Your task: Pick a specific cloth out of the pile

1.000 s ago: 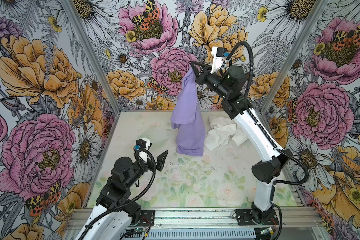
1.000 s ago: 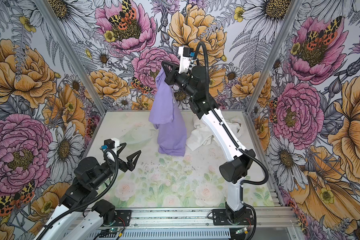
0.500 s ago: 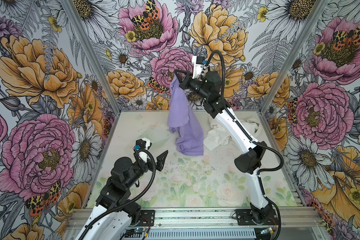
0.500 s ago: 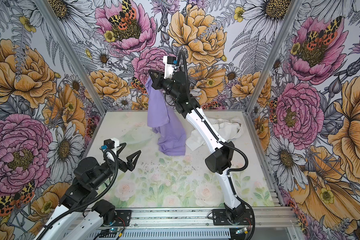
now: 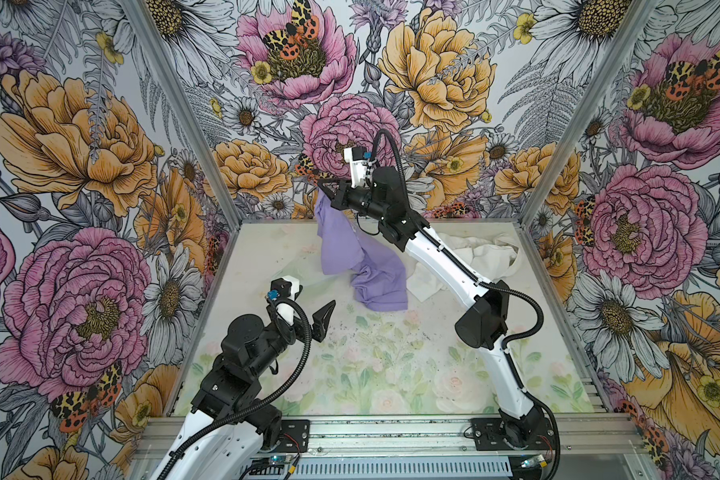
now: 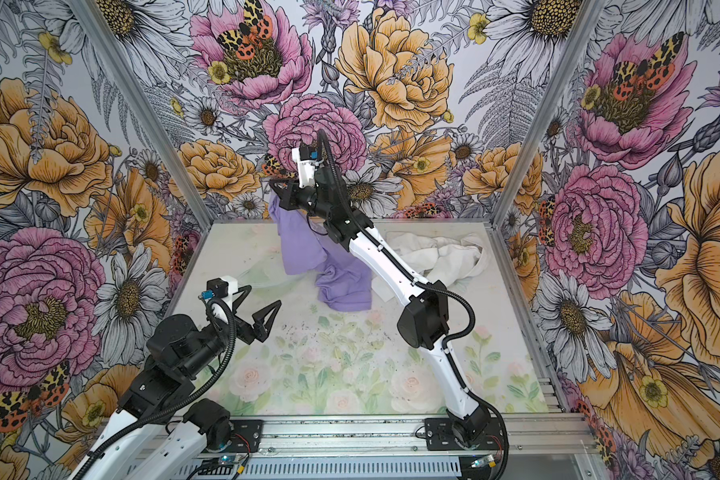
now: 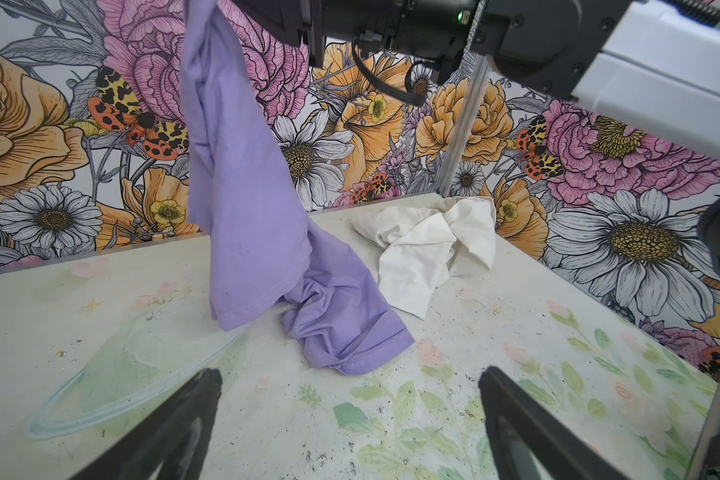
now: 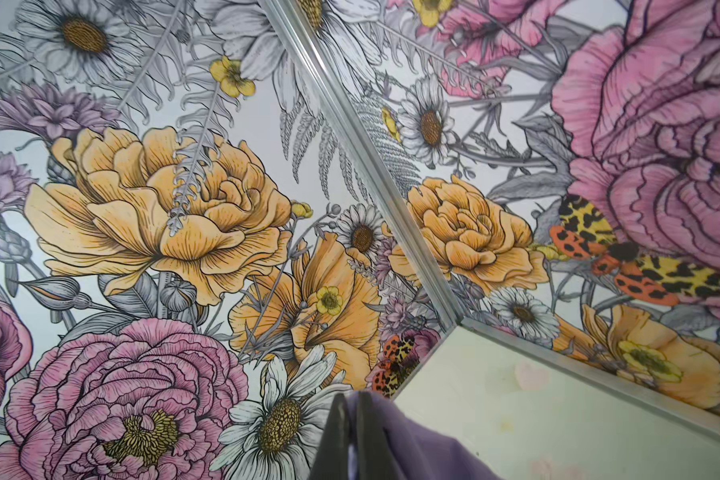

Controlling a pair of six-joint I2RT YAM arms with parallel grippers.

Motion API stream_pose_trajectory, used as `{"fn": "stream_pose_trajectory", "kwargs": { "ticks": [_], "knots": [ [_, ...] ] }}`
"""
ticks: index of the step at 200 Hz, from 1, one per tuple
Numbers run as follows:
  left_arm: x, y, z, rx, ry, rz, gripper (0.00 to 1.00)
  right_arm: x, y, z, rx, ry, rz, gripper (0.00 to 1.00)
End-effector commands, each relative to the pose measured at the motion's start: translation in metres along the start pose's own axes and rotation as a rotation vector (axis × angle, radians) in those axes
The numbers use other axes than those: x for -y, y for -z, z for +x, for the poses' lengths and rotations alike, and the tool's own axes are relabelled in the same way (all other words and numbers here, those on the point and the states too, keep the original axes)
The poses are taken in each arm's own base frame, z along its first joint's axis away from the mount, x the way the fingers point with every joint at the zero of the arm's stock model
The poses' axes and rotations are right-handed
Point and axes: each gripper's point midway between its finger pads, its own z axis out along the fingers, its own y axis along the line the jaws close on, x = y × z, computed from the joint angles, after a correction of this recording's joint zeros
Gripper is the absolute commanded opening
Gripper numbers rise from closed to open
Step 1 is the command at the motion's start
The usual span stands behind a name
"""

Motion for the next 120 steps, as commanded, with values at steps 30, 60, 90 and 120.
{"fn": "stream_pose_trajectory", "kwargs": {
  "ticks": [30,60,90,120],
  "knots": [
    [-0.006,0.001,0.005,-0.006,0.006,-0.028,0.99,0.057,0.037,0.065,-0.192,0.108,0.240,0.00],
    [-0.006,0.001,0.005,-0.006,0.006,-0.028,0.99,0.110,0.074,0.105,-0.290,0.159,0.456,0.00],
    [-0.006,0.001,0.005,-0.006,0.006,-0.028,0.99,0.149,0.107,0.140,-0.380,0.177,0.610,0.00],
    [-0.006,0.000,0.006,-0.012,0.006,-0.028,0.99,0.179,0.132,0.165,-0.446,0.164,0.724,0.04]
  ]
}}
